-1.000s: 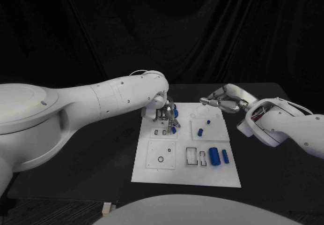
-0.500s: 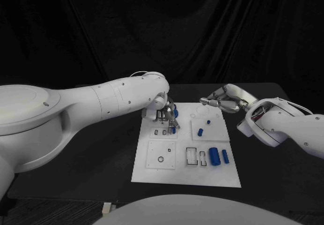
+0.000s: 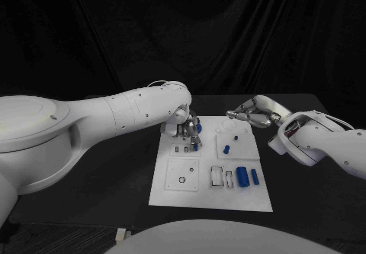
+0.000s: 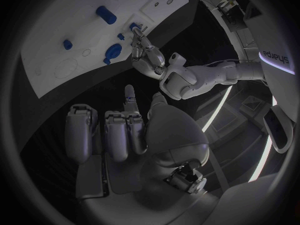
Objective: Assemble the parts on the task board
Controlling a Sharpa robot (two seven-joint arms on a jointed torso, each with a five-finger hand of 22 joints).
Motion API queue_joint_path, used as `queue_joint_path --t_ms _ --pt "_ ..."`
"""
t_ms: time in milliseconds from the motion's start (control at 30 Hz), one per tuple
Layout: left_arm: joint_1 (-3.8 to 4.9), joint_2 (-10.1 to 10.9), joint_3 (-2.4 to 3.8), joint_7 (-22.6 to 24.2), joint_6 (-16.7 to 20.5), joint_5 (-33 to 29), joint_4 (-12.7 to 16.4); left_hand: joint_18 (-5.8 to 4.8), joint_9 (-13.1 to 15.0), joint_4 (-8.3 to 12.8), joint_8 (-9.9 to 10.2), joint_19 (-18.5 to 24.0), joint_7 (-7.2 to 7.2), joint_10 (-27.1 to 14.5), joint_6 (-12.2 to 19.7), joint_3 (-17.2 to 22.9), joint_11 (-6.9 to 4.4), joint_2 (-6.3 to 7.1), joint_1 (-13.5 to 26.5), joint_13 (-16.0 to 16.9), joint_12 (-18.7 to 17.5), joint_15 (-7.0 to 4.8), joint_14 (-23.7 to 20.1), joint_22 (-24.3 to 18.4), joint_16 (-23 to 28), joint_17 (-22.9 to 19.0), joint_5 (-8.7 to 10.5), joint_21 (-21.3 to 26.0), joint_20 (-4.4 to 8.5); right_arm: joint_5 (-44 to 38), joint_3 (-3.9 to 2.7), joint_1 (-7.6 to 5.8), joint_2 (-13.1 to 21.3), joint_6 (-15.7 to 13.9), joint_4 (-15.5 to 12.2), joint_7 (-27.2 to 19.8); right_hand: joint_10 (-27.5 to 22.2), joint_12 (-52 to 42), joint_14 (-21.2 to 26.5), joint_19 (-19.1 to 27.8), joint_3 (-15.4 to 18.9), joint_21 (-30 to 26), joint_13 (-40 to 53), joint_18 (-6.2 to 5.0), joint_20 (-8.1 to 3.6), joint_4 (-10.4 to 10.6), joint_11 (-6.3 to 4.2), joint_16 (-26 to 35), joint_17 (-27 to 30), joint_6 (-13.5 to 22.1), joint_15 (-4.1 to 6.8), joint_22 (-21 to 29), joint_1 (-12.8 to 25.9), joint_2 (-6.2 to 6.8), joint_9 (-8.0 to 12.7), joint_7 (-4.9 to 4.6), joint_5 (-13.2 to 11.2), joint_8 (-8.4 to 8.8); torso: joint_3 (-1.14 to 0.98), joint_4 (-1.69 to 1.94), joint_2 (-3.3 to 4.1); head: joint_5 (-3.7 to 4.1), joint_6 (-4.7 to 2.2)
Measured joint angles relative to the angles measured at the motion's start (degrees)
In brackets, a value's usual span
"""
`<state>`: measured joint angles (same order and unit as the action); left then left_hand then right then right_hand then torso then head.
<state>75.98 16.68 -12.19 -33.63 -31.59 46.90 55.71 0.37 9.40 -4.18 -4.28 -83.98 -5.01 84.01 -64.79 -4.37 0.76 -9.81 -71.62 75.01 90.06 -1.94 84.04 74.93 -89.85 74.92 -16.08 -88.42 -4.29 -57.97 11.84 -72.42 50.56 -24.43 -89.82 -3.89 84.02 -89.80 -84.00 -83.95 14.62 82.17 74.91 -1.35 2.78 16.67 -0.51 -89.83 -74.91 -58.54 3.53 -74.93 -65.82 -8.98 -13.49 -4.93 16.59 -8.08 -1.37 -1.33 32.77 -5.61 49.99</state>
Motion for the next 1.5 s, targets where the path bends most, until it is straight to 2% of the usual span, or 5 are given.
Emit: queue_joint_path --t_ms 267,533,800,1233,1500 --pt "-0.02 -0.03 0.02 -0.01 -0.12 -0.01 0.02 0.0 -0.1 2.51 0.24 0.0 -0.01 0.0 0.0 3.62 0.0 0.95 -1.0 0.0 0.0 0.0 0.0 -0.01 0.0 0.0 -0.43 0.0 0.0 0.0 0.0 0.05 -0.11 0.11 0.08 -0.01 0.0 0.0 0.0 0.0 0.01 -0.02 0.0 0.0 0.0 -0.01 0.0 0.0 0.0 0.0 0.0 0.01 -0.17 -0.17 0.0 0.0 0.0 0.0 -0.01 0.01 0.0 -0.23 0.0" --pt "-0.02 0.17 0.07 0.03 -0.03 -0.06 0.23 0.0 -0.25 4.96 0.3 0.0 -0.1 0.12 0.07 8.33 0.11 1.38 -1.19 -0.08 -0.04 0.0 0.0 -0.01 0.0 -0.01 -2.48 0.27 0.0 0.0 0.0 0.07 -0.15 0.29 0.21 -0.01 -0.21 0.0 0.0 0.0 0.16 -0.22 0.0 0.0 0.0 -0.16 0.21 0.0 0.0 0.0 0.0 0.01 -0.24 -0.24 0.0 0.0 0.0 0.0 -0.01 0.01 0.0 -0.31 0.0" --pt "-0.02 0.95 0.05 0.06 0.33 -0.1 0.74 -0.01 0.17 6.4 0.2 0.0 -0.1 0.23 -0.13 12.88 0.2 3.54 0.25 -0.04 -0.04 0.0 0.0 -0.01 0.0 -0.01 -2.5 0.26 0.0 0.0 0.0 0.08 -0.18 0.49 0.27 0.01 -0.21 0.0 0.0 0.0 0.16 -0.75 0.0 0.0 0.0 -0.16 0.21 0.0 0.0 0.0 0.0 0.02 -0.46 -0.01 0.0 0.0 0.0 0.0 -0.02 0.01 0.0 -0.53 0.0" --pt "0.02 4.88 0.01 0.08 1.13 -0.08 5.13 0.0 1.3 7.02 -0.6 0.0 -0.61 0.35 -0.67 15.4 0.31 5.11 1.82 -0.04 -0.04 0.0 0.0 -0.01 0.0 -0.01 -2.95 0.46 0.0 0.0 0.0 0.16 -0.03 0.72 0.33 0.05 -0.05 0.0 0.0 0.0 0.15 -1.34 0.0 0.0 0.0 -0.16 0.37 0.0 0.0 0.0 0.0 0.02 -0.84 -0.08 -0.01 0.0 0.0 0.0 -0.03 0.02 0.0 -0.84 0.0" --pt "1.37 7.93 0.02 0.08 2.11 -0.08 8.39 0.0 1.88 7.04 -0.9 0.0 -0.79 0.17 -0.86 16.38 0.13 5.64 2.36 -0.05 -0.04 0.0 0.0 -0.02 0.0 -0.01 -3.32 0.46 0.0 0.0 0.0 0.26 0.1 0.83 0.38 0.09 -0.05 0.0 0.0 -0.13 0.15 -1.68 0.0 -0.57 0.13 -0.16 0.37 0.0 0.0 0.0 0.0 0.02 -0.98 0.06 -0.01 0.0 0.0 0.0 -0.03 0.03 -0.03 -1.03 0.0"
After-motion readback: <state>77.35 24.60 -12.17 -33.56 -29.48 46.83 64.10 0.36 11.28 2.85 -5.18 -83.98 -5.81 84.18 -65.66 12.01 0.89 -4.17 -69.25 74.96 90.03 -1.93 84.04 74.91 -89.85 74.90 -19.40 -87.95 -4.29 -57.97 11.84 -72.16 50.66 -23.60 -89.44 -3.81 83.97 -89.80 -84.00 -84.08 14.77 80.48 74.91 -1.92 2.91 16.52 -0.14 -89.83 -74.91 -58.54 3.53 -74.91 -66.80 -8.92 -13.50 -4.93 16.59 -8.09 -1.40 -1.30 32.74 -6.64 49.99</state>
